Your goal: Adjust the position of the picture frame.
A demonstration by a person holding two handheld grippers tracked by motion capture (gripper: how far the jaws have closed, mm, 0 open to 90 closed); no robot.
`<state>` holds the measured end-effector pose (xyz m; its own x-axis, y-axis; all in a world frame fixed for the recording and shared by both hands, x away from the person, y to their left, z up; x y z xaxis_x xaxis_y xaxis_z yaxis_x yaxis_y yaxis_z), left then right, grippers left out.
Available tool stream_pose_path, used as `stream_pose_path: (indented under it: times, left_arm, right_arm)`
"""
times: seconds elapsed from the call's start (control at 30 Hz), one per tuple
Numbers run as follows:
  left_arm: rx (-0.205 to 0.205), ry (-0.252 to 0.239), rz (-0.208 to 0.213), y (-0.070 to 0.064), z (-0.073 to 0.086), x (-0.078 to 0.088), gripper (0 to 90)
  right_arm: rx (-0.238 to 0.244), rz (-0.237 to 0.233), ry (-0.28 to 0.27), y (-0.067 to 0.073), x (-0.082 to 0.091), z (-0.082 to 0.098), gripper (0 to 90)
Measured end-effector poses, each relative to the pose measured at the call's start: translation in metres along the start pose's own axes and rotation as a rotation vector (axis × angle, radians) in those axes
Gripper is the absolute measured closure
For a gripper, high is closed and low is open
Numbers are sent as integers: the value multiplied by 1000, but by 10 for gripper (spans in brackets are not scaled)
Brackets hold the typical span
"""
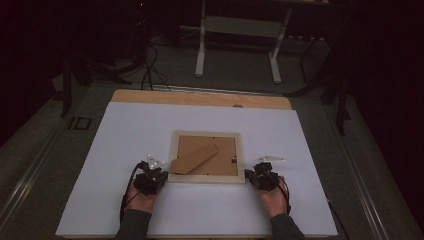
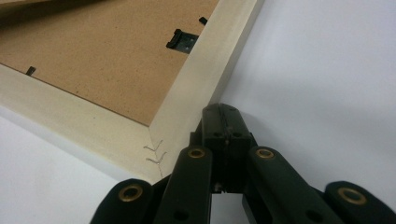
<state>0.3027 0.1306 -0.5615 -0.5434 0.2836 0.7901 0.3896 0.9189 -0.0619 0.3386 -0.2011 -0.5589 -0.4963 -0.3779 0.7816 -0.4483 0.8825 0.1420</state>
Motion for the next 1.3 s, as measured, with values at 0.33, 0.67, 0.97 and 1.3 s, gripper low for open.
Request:
stream_pose_path:
  times: [0.33,0.67,0.97,1.3]
  left_arm:
    - [28,-1,-13,8,0,1,900]
    - [25,-2,-27,8,1,1,900]
    - [34,-2,-25,8,1,2,900]
    - [27,1,-15,10,1,2,900]
  right_arm:
    - [16,-1,-5,6,-5,-4,900]
    - [13,-7,-5,8,-6,-5,900]
    - [9,-15,-13,7,-8,-7,900]
    - [21,-31,-17,5,-8,-6,900]
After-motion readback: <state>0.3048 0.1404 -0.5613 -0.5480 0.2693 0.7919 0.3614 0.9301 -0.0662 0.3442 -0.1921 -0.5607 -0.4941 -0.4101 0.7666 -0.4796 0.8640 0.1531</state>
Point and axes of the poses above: each handheld gripper's, and its own axes: x roughly backward along the jaws, z roughly out of its underside, y roughly to its left, the point moved 4 cm from there along -x, roughly forward along the jaws, and after that the axes turned 4 degrees about y, right-handed, at the moved point
